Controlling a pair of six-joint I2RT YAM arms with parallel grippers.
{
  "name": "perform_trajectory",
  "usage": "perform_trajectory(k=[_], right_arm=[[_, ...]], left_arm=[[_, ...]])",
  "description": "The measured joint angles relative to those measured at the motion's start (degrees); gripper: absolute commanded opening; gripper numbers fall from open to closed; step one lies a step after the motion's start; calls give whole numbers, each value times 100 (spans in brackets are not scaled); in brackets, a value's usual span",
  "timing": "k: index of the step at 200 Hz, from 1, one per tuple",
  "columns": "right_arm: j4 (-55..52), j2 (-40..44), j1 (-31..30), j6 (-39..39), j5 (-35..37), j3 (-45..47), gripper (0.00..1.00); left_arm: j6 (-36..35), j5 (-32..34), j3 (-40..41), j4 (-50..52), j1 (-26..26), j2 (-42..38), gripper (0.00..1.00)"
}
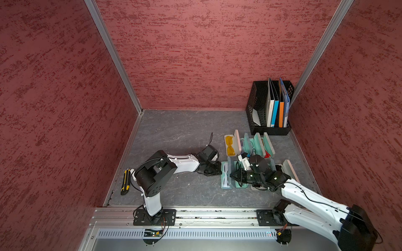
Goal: Close the glasses case
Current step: Close the glasses case at the center of the board.
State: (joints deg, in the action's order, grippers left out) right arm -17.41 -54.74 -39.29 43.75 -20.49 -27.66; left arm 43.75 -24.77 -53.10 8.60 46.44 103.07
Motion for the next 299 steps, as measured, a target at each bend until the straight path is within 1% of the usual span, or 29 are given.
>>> perform_trajectory(k=[118,178,190,216,225,244,265,299], right_arm=[[402,-422,-81,42,-35,9,12],[560,-1040,-208,39,42,17,12],[575,-1130,-238,39,42,24,12],[643,-1204,-271,35,52,24,13],[649,-1235,-275,35,63,24,15],[710,-1261,-286,22,68,7,19],[741,-1272,-299,-2,55,-50,24],[673,-1335,-302,-92,114,-199,33]], left_arm=[[101,199,-22,-59,105,7,0],[52,280,-68,4,170,13,2],[48,293,-70,2,190,11,4],[42,299,-70,39,195,-57,16],[35,308,-66,92,201,-142,21],[37,457,-31,208,205,-323,27],[35,603,20,372,188,-498,28],[31,599,118,396,79,-798,30]])
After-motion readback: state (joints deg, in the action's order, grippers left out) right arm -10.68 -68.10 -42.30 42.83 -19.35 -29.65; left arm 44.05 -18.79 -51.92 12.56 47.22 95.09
